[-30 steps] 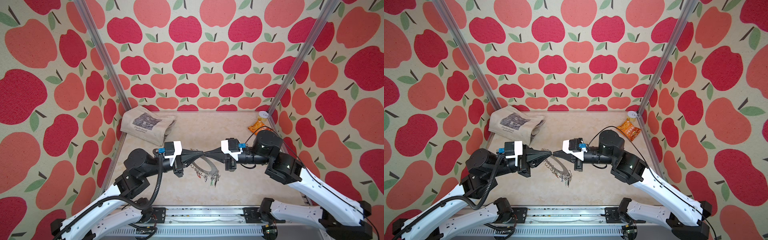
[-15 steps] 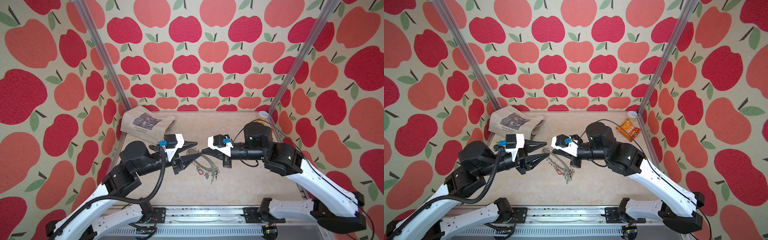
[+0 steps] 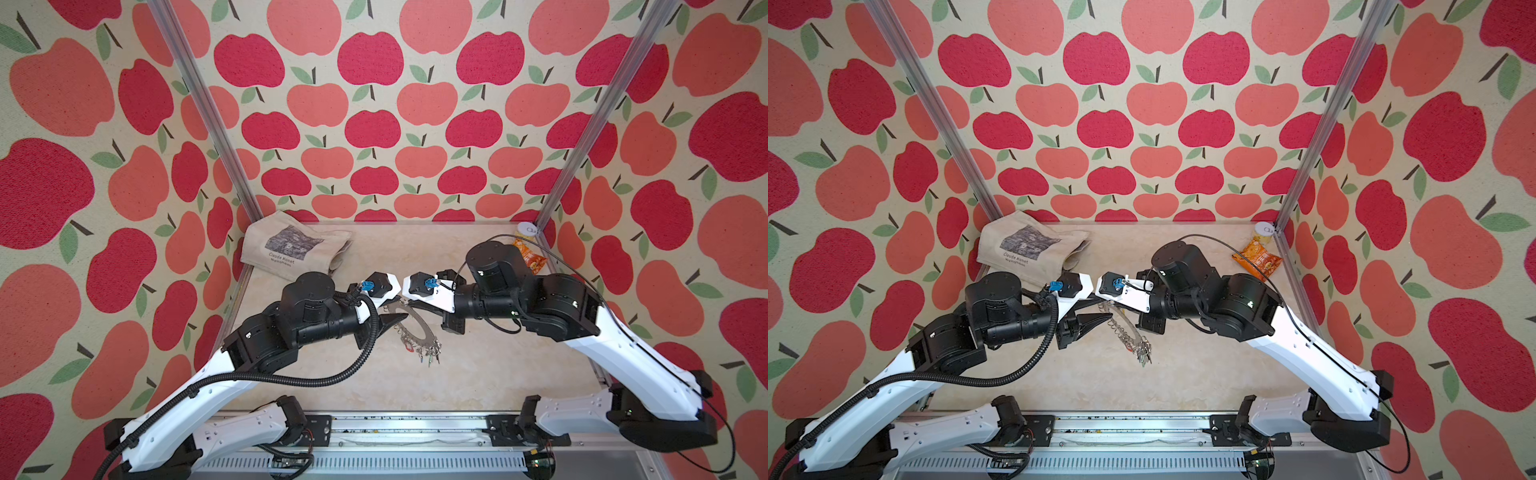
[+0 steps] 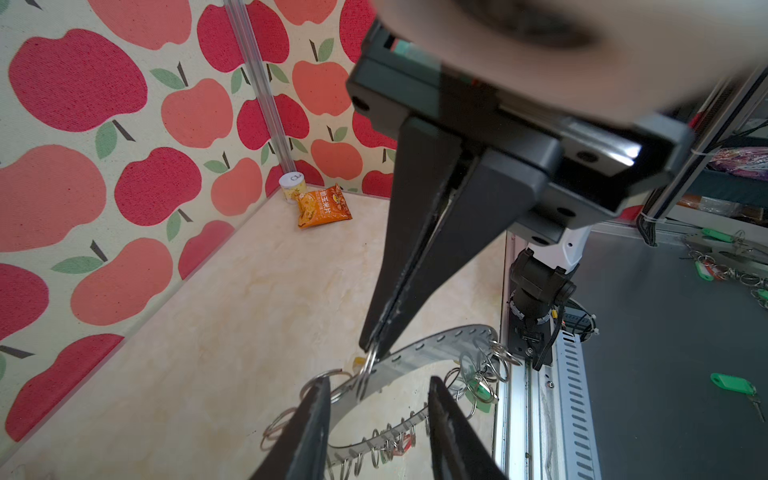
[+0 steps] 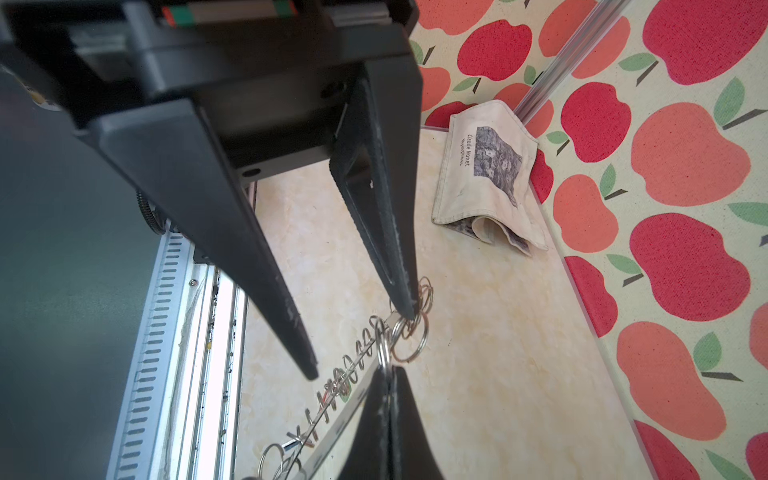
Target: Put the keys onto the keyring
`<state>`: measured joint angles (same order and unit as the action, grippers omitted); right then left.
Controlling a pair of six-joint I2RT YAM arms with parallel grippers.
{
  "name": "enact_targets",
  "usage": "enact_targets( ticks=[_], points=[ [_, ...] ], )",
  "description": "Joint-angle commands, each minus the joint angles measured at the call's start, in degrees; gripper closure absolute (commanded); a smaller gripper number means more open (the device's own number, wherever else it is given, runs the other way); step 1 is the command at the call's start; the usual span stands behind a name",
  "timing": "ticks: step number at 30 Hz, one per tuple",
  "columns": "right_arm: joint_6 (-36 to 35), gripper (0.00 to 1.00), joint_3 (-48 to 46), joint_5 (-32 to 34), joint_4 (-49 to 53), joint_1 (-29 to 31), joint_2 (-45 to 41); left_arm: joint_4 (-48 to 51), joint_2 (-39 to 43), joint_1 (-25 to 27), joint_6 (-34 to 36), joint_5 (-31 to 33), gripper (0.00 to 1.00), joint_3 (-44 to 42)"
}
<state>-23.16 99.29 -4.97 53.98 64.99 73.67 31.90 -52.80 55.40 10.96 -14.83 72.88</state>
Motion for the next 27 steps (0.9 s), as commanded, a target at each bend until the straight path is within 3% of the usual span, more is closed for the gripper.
enact_targets(
  ticks=[1,27],
  points=[
    [-1.08,1.0,2.44,0.84,0.78,0.71,0.14,0.2,0.63,0.65,1.85,1.39,0.6,1.93],
    [-1.38,1.0,2.6,-0.14,-0.35,2.13,-0.34,-3.16,-0.38,1.73,2.85,0.02,0.8,-0.27]
  ],
)
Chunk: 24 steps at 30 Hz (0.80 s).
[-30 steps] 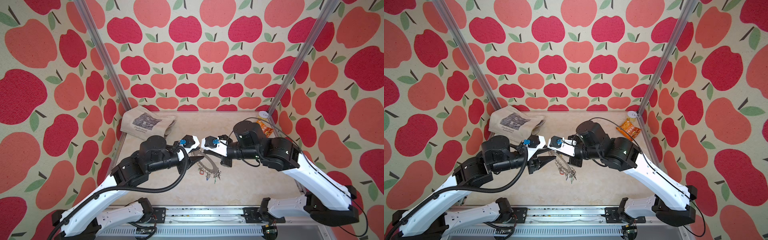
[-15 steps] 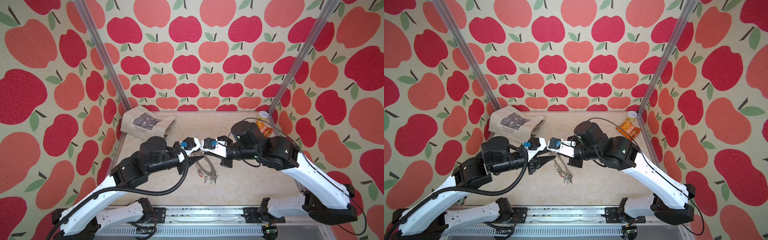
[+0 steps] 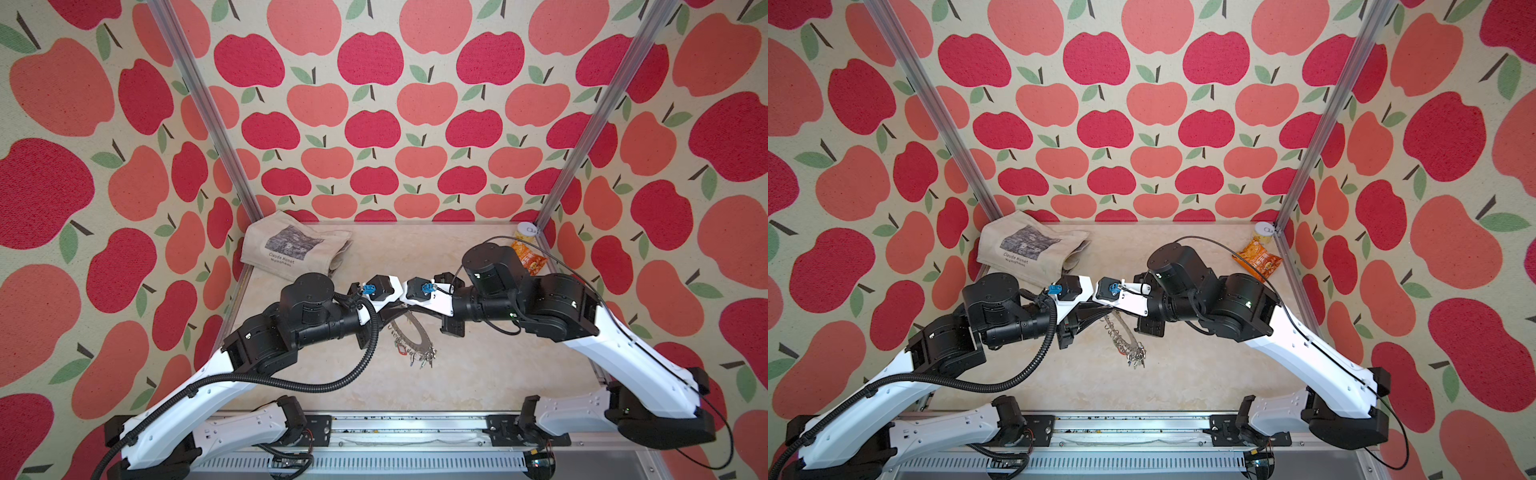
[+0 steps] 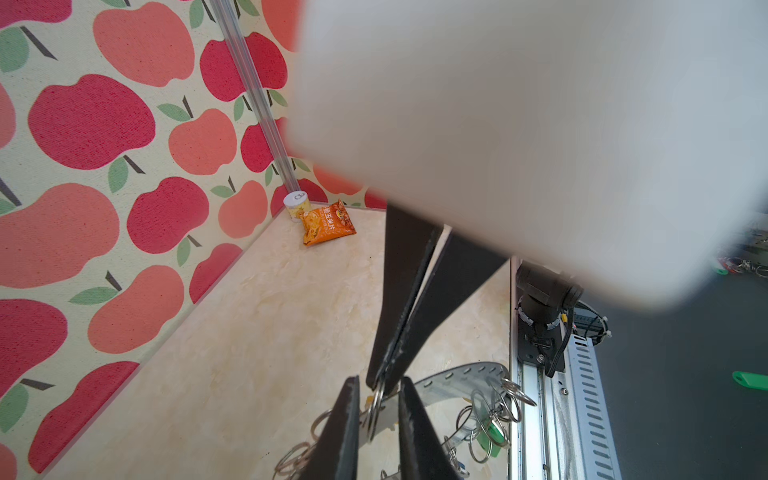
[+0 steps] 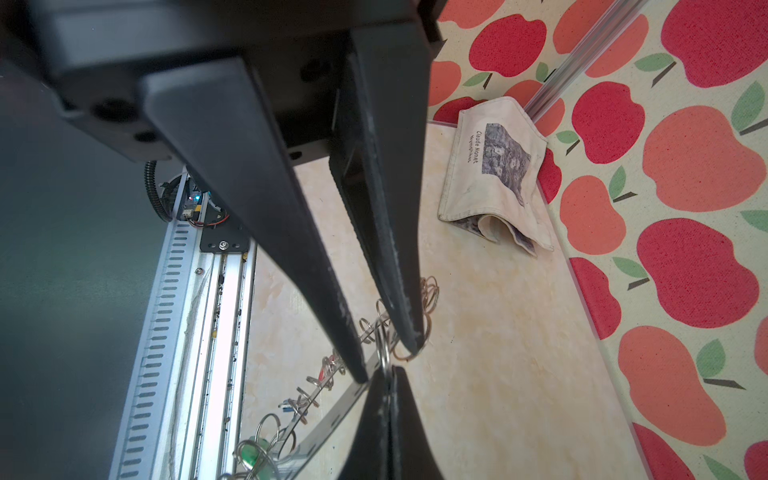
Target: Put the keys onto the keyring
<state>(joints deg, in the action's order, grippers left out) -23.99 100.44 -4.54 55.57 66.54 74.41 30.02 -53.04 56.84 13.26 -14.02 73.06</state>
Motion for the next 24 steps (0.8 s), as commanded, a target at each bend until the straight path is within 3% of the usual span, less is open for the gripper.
enact_targets(
  ticks=[1,7,10,15,19,24],
  points=[
    [-0.59,1.0,1.25,-0.74,-2.02,0.52,-1.12,-1.38,-0.14,0.29,0.54,-0.75,0.81,-0.54],
    [-0.52,1.0,0.73,-1.17,-2.64,0.81,-1.55,-2.57,0.12,0.29,0.49,-0.63,0.88,-1.04],
    [-0.34,1.0,0.5,-1.36,-2.8,0.92,-1.46,-3.21,0.47,0.34,0.29,-0.91,1.0,-1.16],
    [-0.16,1.0,-0.48,-1.58,-3.84,1.0,-1.98,-5.52,1.55,0.43,-0.13,-1.53,1.0,-2.4],
    [-0.02,0.69,-2.85,0.75,-5.57,0.91,-4.46,-11.36,4.56,0.47,0.09,-1.65,1.0,-5.94],
    [1.11,0.63,-6.44,2.39,-8.1,0.0,-8.23,-17.15,7.21,0.38,0.89,-4.54,1.0,-8.47]
  ],
)
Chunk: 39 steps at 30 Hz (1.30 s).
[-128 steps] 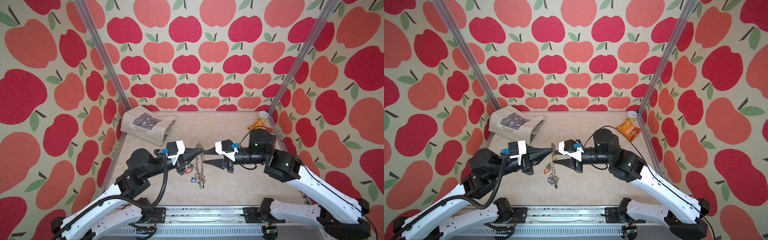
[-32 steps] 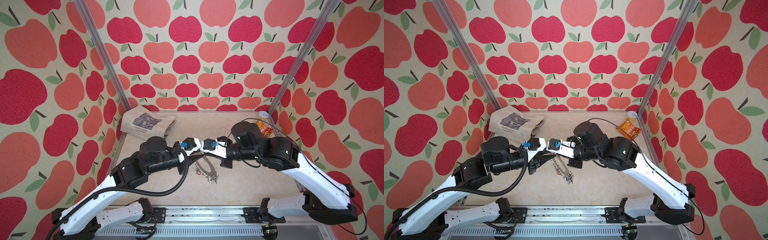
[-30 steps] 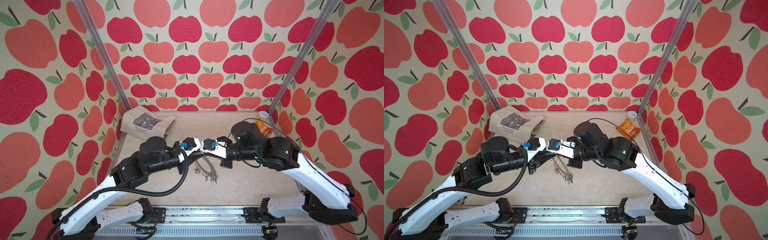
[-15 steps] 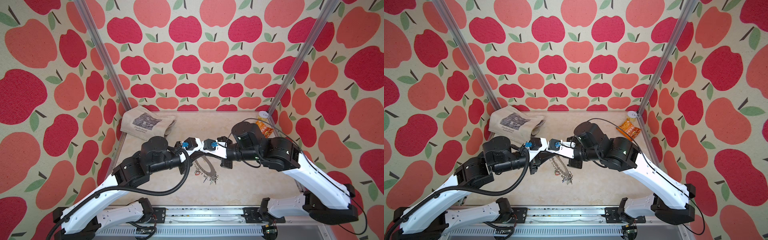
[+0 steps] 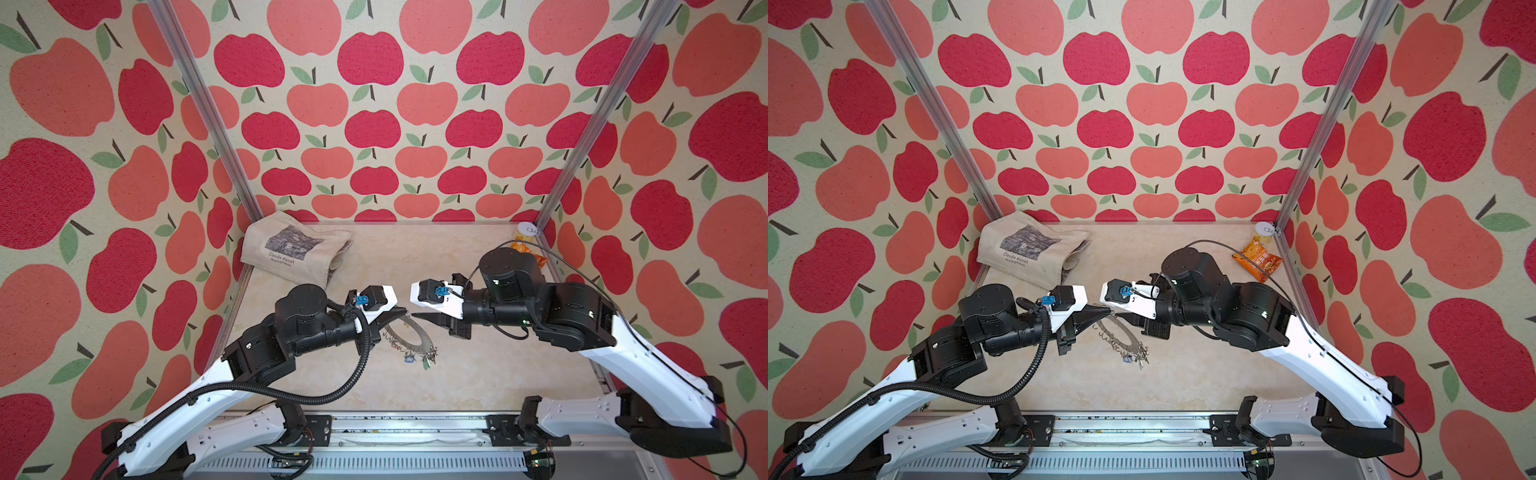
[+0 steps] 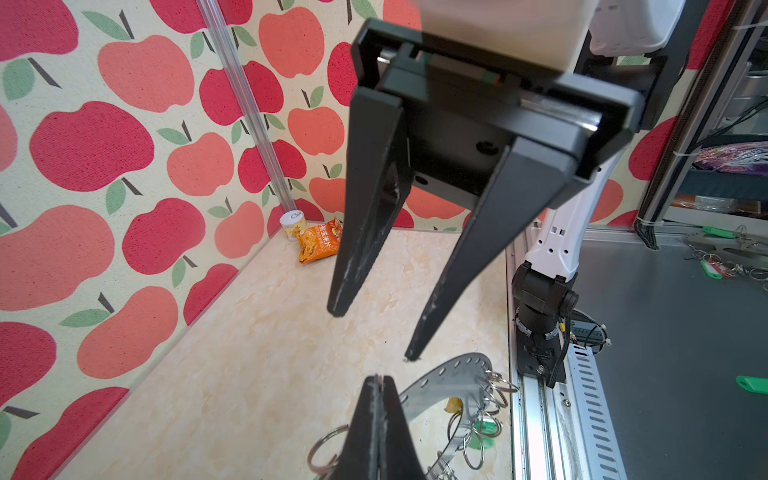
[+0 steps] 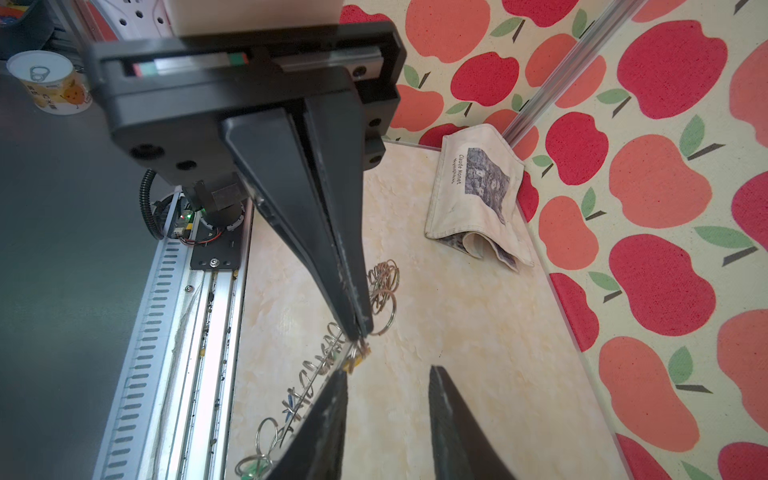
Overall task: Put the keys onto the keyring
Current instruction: 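Pull the plate back toward the robot with both grippers, keys hanging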
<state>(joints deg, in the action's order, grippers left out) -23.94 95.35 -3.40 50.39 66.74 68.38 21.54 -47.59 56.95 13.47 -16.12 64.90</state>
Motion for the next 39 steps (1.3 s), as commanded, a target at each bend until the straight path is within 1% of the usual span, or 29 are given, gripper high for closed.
enact_targets(
  ticks=[1,6,10,13,18,23,26,30,34,39],
  points=[
    [1.52,0.63,-2.03,0.84,-3.49,-0.39,-2.58,-9.75,2.12,0.27,0.68,-2.96,1.0,-0.7],
    [2.03,0.64,-4.92,-0.59,-6.75,-0.7,-3.29,-14.9,3.04,0.18,0.42,-4.96,1.0,-1.86],
    [3.41,0.63,-6.9,-3.68,-10.93,-0.73,-4.16,-17.48,2.45,-0.13,-0.2,-5.92,1.0,-1.88],
    [4.85,0.64,-8.61,-5.93,-14.39,-0.73,-5.3,-21.81,2.13,-0.54,-1.72,-6.47,1.0,-3.32],
    [7.25,0.63,-11.4,-8.71,-19.24,-0.74,-7.19,-29.84,1.29,-2.16,-6.46,-7.57,1.0,-6.33],
    [7.51,0.63,-12.56,-7.94,-20.59,-0.7,-8.48,-38.88,0.57,-5.7,-14.46,-10.6,1.0,-9.13],
    [7.33,0.62,-12.47,-6.88,-20.13,-0.65,-9.12,-42.21,0.7,-7.96,-18.28,-12.44,1.0,-10.05],
    [7.09,0.61,-12.39,-5.22,-19.5,-0.67,-9.96,-44.12,1.18,-9.19,-20.02,-13.64,1.0,-10.65],
    [7.51,0.61,-12.91,-4.81,-21.61,-0.61,-10.55,-45.12,1.11,-9.32,-20.75,-14.49,1.0,-10.74],
    [6.76,0.61,-12.93,-1.48,-22.0,-0.21,-11.22,-45.54,1.08,-9.49,-21.38,-14.74,1.0,-10.64]
  ],
)
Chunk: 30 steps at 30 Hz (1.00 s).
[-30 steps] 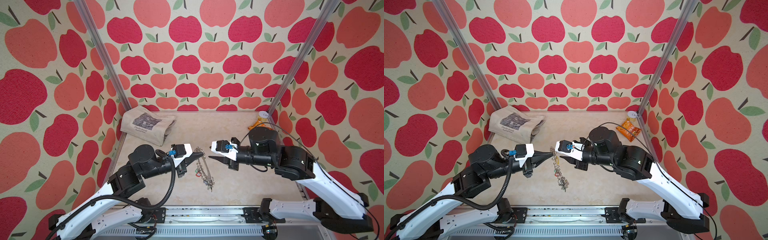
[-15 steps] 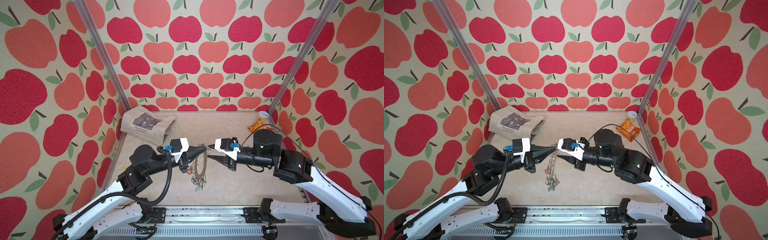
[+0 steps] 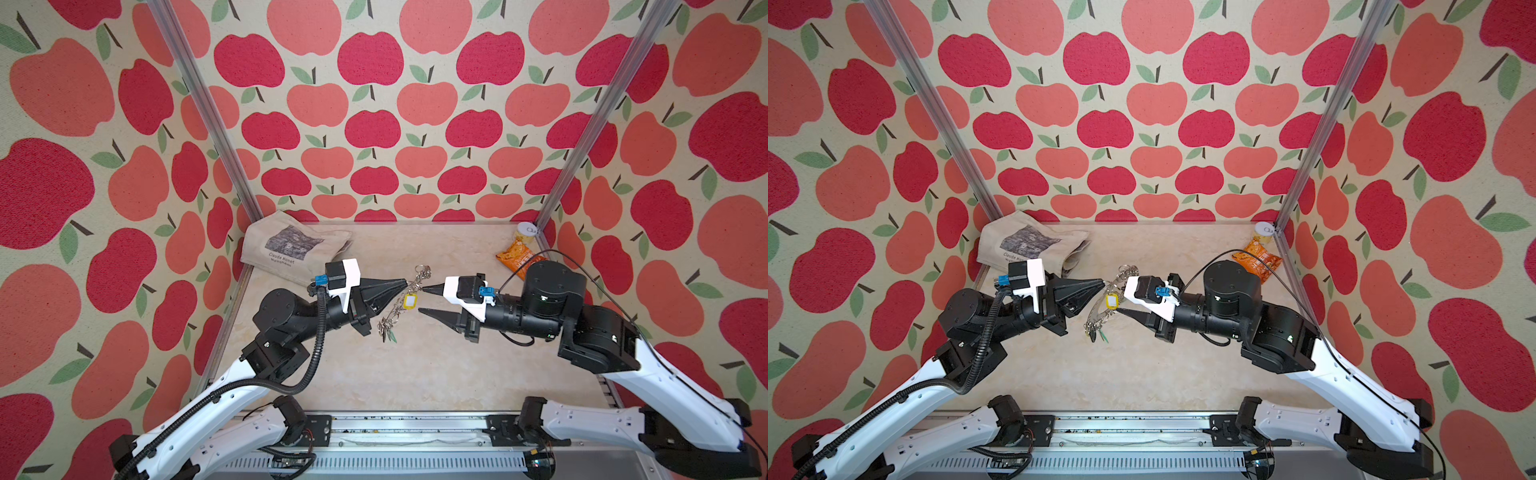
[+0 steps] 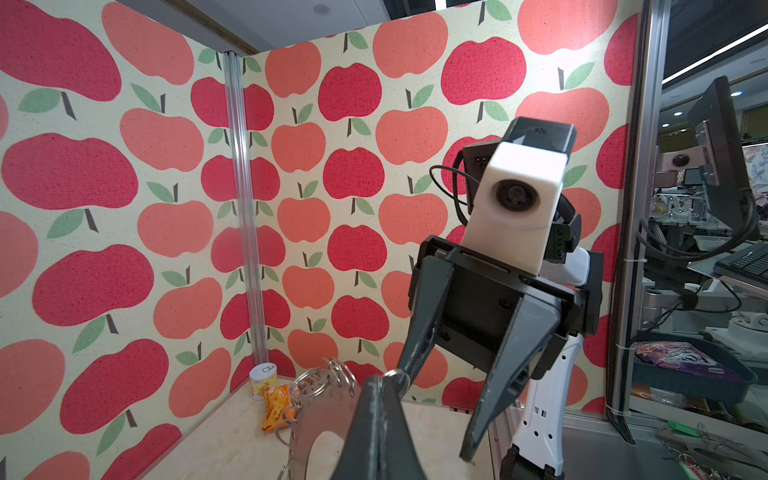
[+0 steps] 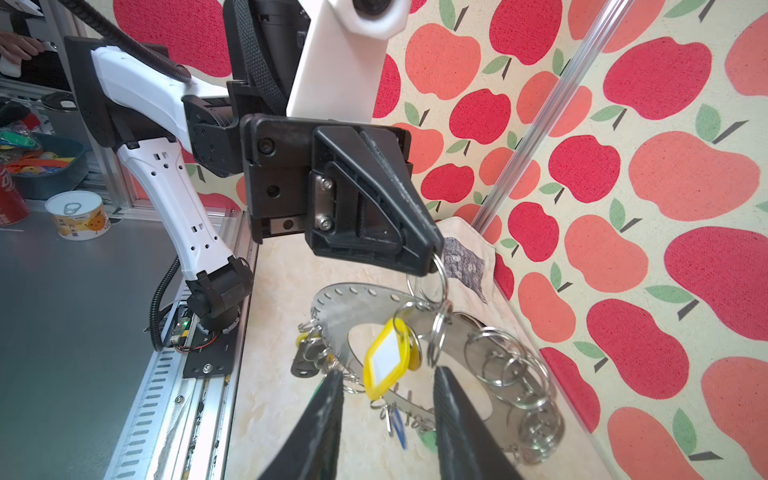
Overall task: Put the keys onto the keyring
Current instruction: 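Pull the plate back toward the robot with both grippers, keys hanging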
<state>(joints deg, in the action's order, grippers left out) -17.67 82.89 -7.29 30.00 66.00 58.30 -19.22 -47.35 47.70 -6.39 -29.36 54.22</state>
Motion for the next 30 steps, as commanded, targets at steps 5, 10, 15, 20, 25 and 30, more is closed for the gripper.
enact_targets(
  ticks=[5,10,15,20,25,30],
  points=[
    [0.27,0.62,-0.6,4.65,-2.13,1.97,-2.55,-4.28,1.12,-0.2,-1.43,-0.89,1.0,-0.14],
    [-0.23,0.65,-0.42,5.43,-2.84,4.75,-2.84,-3.91,0.95,-0.24,-1.13,-0.46,1.0,0.01],
    [-0.78,0.67,0.63,5.0,-2.05,5.98,-2.55,-3.19,0.79,-0.22,-0.81,-0.52,1.0,-0.02],
    [-0.35,0.67,0.9,2.75,-1.92,6.12,-2.07,-2.18,0.67,-0.24,-0.11,-0.43,1.0,0.27],
    [-0.5,0.67,0.95,1.13,-1.43,6.15,0.98,-2.16,0.16,0.02,-0.18,-1.2,1.0,0.56],
    [-0.96,0.66,0.17,2.92,-3.72,5.11,1.29,-1.63,0.15,0.37,-0.13,-2.53,1.0,1.06]
  ],
)
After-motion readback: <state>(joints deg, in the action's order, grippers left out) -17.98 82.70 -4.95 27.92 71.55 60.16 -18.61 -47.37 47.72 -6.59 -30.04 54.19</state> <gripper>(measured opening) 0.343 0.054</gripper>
